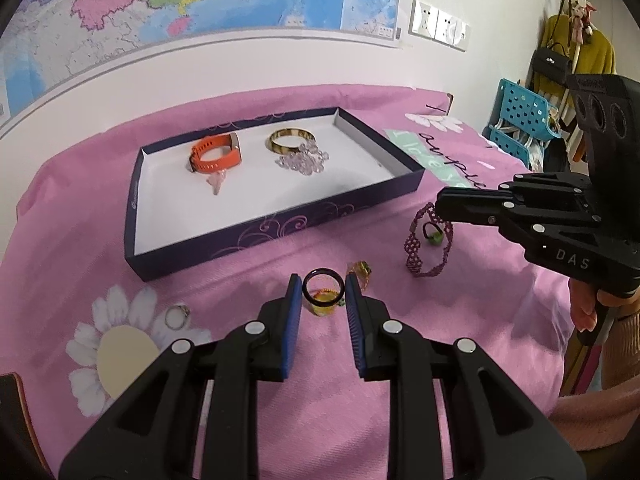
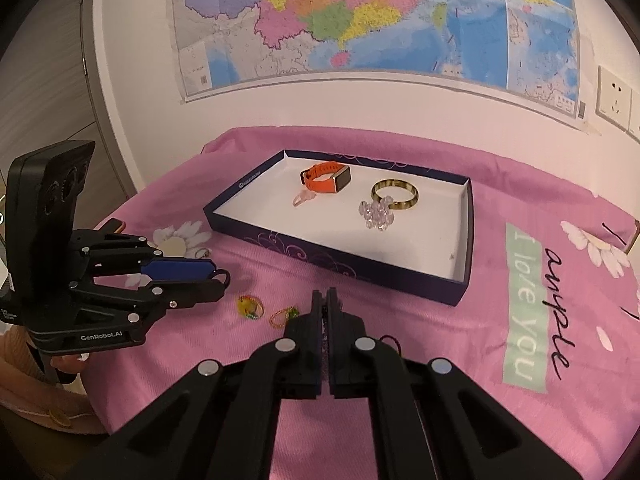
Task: Organize jewelry
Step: 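Grasp the black ring with the left tool while the right tool grasps the purple beaded bracelet, then carry the black ring in the left tool into the box while the right tool carries the beaded bracelet there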
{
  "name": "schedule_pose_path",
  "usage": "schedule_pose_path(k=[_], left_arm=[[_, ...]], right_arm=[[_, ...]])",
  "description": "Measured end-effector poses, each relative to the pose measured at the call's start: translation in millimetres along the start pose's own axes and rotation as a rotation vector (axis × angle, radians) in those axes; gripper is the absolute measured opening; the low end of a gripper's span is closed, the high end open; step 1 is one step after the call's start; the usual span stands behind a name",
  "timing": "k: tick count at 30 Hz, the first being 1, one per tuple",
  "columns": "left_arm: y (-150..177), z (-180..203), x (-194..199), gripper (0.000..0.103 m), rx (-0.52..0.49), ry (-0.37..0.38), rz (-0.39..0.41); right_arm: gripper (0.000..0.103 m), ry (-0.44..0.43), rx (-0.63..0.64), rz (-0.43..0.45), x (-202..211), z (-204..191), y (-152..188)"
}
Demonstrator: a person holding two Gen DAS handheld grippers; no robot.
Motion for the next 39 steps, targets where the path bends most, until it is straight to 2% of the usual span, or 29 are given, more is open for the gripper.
schedule_pose_path(k=[8,26,39], left_arm=[[-6,-3,4,0.022,0.004,-0.005,0.017],[-35,-19,10,0.022,0.001,-0.049,0.077],[-58,-35,7,0.022,0.012,-0.072,0.106]], right_arm=[[0.001,-0.001,-0.005,0.019,4,0,-5],[0.001,0.009,0.023,0.108,12,4,-48],[0.001,0.004,0.037,0.138,0,5,-79]])
Point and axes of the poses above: each gripper's, at about its wrist camera, not at the fingertips, and x roughly against the way its jaws point, z to its right, y to its underside, the point moved 10 cm from there along -x, roughly the way its jaws point, and after that the axes turned 6 degrees about y, right-handed, at the moved point
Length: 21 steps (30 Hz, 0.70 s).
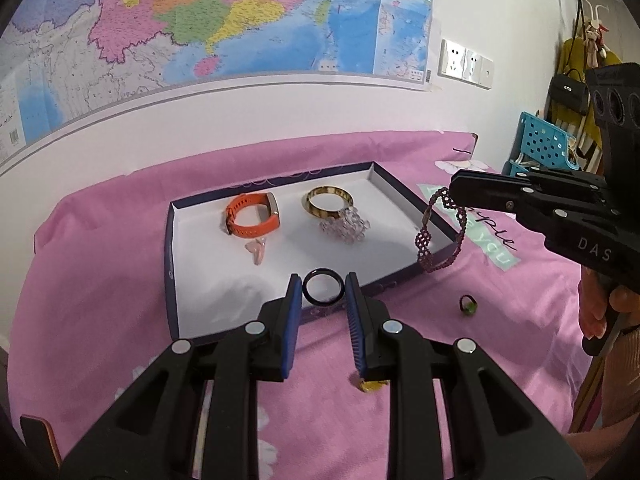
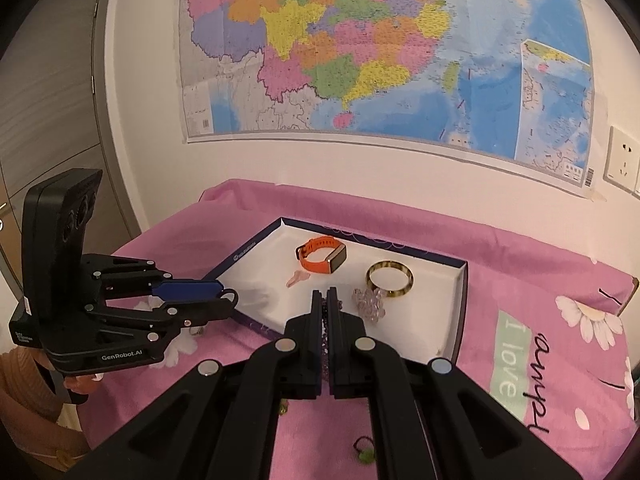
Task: Organize jewelry
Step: 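Carry the black ring in the left tool into the box while the right tool carries the beaded bracelet there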
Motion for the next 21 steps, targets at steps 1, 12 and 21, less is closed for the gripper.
schedule_pose_path(k=[1,12,21], left_arm=[[-1,-1,-1,0.022,0.001,-0.002,0.001],[-14,-18,-14,0.022,0.023,-0.024,0.006],[-18,-29,-29,0.022,0.041,-0.041,-0.007]], right_arm=[[0.001,0.000,0.000,0.000,-1,0,-1],[0.001,-0.005,-0.005,-0.018,-28,2,-10],[0.001,-0.005,0.011,-0.037,-48,0,-11]])
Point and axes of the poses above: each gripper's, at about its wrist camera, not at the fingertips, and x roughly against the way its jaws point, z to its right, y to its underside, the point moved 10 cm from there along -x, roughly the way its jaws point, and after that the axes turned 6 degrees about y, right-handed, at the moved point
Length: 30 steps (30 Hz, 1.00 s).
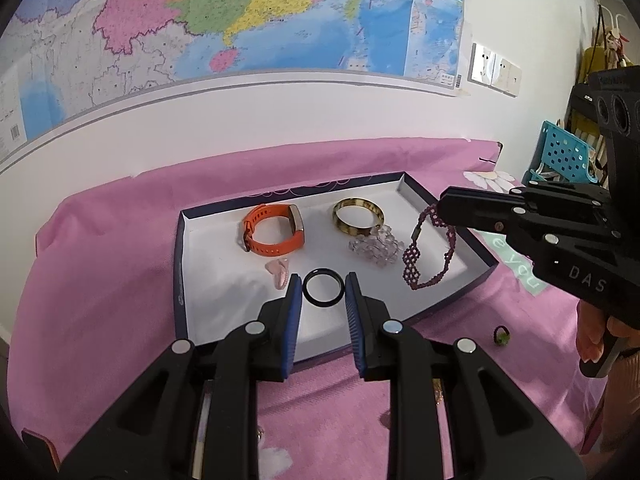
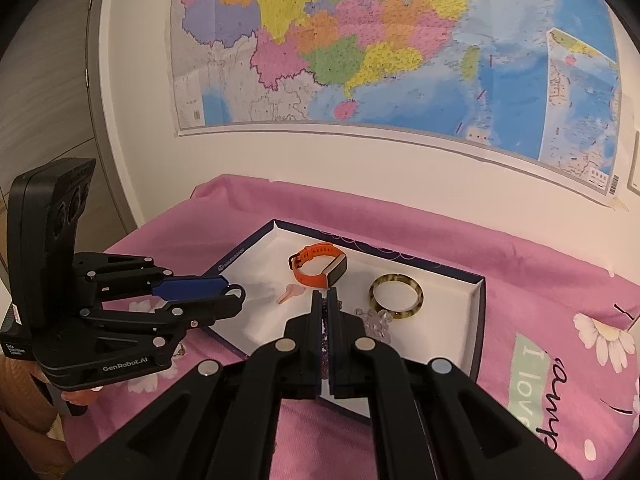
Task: Organize jewelry
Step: 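Carry the black ring in the left tool into the box while the right tool carries the beaded bracelet there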
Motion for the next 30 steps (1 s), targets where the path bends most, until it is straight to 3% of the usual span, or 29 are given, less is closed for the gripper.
schedule_pose_path(k=[30], left_arm=[[3,-18,-29,0.022,0.066,0.015,-0.056]], right_arm=[[0.001,-0.006,-0.006,-0.043,-29,5,8]])
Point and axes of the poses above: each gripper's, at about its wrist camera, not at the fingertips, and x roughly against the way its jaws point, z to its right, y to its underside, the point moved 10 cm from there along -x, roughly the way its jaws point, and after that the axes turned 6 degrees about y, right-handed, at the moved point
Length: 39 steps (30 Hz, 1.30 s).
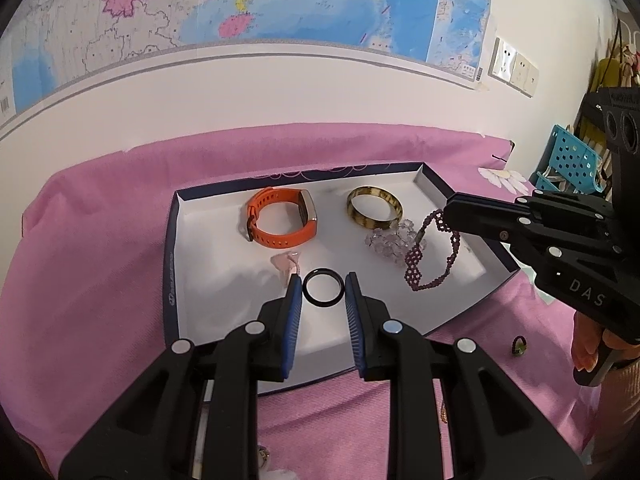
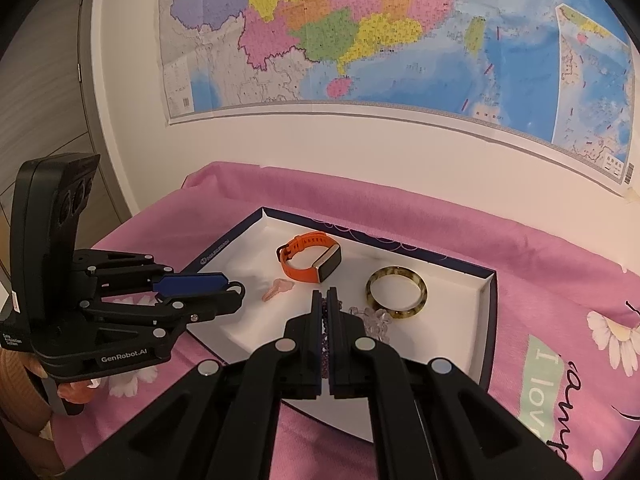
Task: Organize jewelry
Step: 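Carry the black ring in the left tool into the box while the right tool carries the beaded bracelet there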
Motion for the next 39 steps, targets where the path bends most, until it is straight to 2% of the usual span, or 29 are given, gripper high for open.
schedule_pose_path(k=[16,39], left_arm=[[2,-5,-16,0.022,0.003,-0.024,-0.030],[25,-13,-47,0.023,0.004,-0.038,-0.124]], right_arm=[[0.001,0.008,-0.016,-0.023,-13,10,7],[0.001,0.039,-0.072,-0.097,-32,32,24]])
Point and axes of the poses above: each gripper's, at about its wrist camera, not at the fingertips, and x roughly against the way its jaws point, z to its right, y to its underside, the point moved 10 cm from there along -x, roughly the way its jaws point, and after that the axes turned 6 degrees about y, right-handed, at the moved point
